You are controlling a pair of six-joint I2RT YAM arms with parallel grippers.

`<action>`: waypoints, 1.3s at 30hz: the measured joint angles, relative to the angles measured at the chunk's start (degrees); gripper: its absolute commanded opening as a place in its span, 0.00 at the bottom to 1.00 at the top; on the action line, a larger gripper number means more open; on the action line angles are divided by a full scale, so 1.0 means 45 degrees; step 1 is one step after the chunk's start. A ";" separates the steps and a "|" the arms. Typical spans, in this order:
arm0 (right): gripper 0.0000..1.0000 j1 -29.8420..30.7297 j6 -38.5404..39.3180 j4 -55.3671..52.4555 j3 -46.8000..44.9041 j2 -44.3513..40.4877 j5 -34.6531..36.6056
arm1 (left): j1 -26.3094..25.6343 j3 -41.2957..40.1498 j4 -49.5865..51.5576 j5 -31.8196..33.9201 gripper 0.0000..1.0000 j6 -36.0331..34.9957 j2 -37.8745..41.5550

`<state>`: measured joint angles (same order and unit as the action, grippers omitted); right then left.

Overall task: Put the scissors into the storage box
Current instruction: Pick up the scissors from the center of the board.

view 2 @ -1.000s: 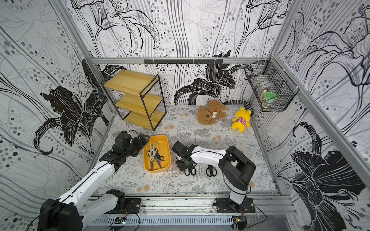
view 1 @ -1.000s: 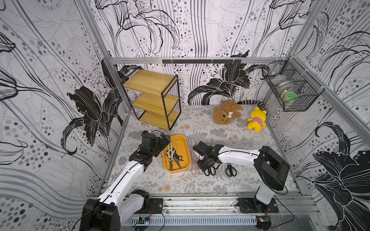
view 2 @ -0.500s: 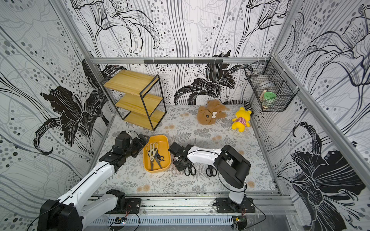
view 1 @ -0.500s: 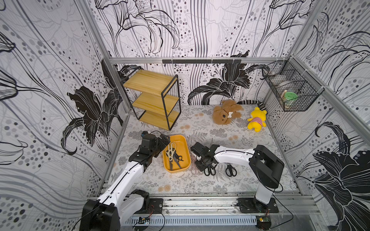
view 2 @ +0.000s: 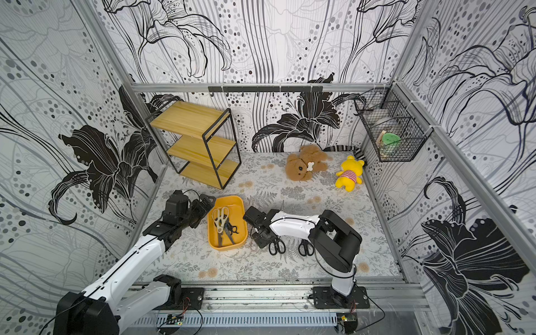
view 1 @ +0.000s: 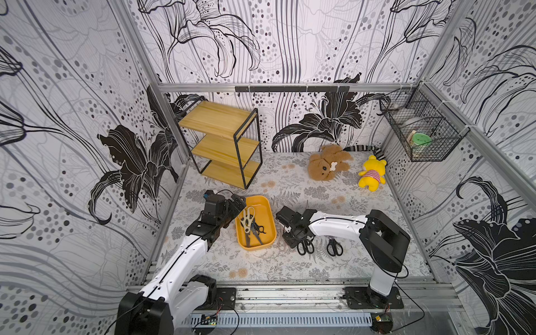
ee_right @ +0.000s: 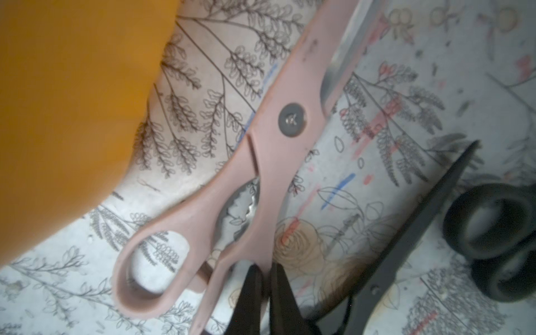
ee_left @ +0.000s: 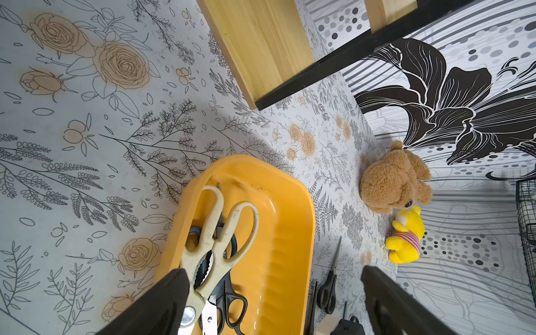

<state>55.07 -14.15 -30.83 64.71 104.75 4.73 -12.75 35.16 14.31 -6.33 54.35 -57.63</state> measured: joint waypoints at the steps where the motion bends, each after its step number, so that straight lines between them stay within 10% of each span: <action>1: 0.02 0.0010 0.0019 0.0000 0.0000 0.0000 0.0010 | 0.0000 0.0000 0.0024 0.0015 0.98 0.0000 0.0019; 39: 0.00 -0.1263 -0.0364 -0.3434 0.6139 -0.0170 0.1574 | 0.0000 -0.0019 0.0248 0.0437 0.97 -0.0704 -0.0136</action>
<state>49.39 -15.79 -46.28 92.33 103.98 11.81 -12.75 35.07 15.42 -4.36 51.18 -58.24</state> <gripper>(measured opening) 0.088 0.975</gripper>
